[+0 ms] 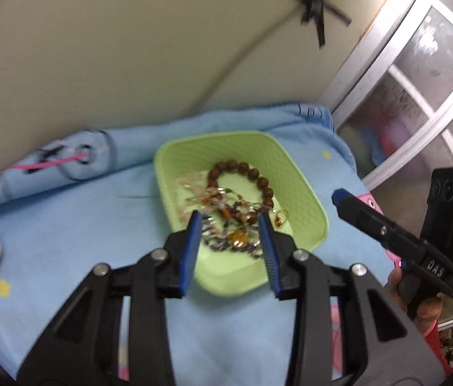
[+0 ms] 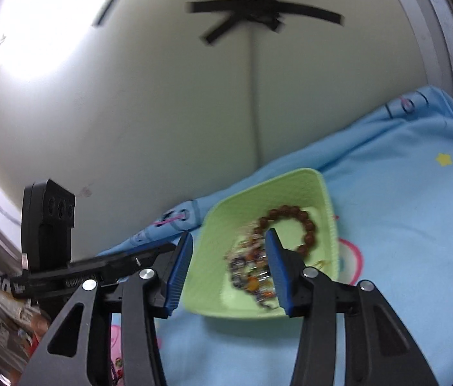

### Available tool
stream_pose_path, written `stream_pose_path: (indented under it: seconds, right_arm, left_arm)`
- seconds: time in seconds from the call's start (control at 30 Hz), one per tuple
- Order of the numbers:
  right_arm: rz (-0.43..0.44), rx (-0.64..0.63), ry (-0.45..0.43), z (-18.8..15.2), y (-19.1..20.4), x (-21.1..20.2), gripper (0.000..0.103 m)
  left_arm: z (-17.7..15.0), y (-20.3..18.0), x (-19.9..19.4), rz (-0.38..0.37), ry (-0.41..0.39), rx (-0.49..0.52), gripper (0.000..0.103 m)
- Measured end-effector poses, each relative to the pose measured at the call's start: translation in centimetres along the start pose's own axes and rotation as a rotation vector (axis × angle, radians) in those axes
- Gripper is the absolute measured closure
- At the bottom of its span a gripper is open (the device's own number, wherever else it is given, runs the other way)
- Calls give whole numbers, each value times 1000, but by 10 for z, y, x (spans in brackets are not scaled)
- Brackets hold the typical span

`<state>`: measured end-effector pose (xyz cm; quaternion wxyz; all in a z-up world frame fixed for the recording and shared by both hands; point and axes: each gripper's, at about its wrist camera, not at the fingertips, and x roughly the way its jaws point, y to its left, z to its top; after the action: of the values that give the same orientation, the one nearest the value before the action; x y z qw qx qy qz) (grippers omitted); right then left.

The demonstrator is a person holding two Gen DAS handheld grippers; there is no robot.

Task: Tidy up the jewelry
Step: 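Drop the amber pendant into the bowl with the left tool while the right drops the ring, then move the left tool back toward the purple bead bracelet on the blanket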

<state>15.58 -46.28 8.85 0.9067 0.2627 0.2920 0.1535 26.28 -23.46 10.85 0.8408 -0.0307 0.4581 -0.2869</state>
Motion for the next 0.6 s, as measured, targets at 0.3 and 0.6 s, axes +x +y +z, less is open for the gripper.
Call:
stream_pose_path:
  seconds: [0.3,0.6]
  right_arm:
    - [112,-227,182,-92,93,23,77]
    - [157,-435,345,-179,170,51,85]
  left_arm:
    - [-118,85,-128,258,-96,-74,69]
    - [-223,134,-152,263,-24,-189,69]
